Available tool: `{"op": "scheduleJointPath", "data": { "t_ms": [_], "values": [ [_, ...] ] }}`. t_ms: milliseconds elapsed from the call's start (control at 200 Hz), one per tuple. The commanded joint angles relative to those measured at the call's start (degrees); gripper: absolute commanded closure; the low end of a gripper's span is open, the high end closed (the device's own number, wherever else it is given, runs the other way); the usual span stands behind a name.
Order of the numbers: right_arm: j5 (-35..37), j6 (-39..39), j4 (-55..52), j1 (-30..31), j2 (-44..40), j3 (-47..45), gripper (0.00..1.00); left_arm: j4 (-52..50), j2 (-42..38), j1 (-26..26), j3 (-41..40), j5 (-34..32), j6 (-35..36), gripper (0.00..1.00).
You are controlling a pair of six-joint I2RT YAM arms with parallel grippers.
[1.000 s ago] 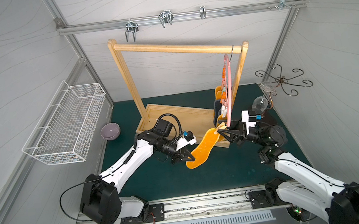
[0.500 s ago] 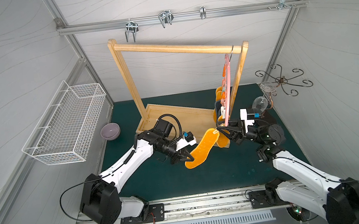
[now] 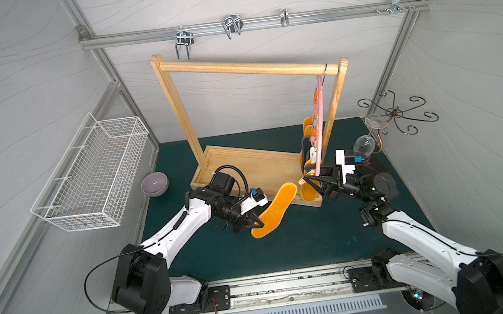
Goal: Take the shoe insoles off the hanger
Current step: Open the clamp at the hanger, then place the insole at the center of the board.
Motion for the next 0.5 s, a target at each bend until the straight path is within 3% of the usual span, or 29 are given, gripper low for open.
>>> {"op": "scheduleJointPath", "data": {
  "t_ms": [0,115,320,495],
  "values": [
    [2.42,-0.35,-2.54,-0.29,-1.79,-0.15,0.41,0.95,-2.37,2.85,-1.05,-1.28,2.11,1.00],
    [2.94,-0.88,-5.87,-0.23,-3.11,-0.51,0.33,1.49,-3.37,6.07,-1.88,-1.83,1.09,1.00],
    [1.74,-4.85,-15.61,-0.06,-6.22,0.08,0.30,2.43,-4.72,9.28,-3.68,-8.24,-1.30,1.00],
    [6.38,-11.18,-24.58,2.06,-11.55,-0.62,0.28,2.06,-5.38,14.50,-5.41,-12.31,-0.53,1.00]
  ]
}}
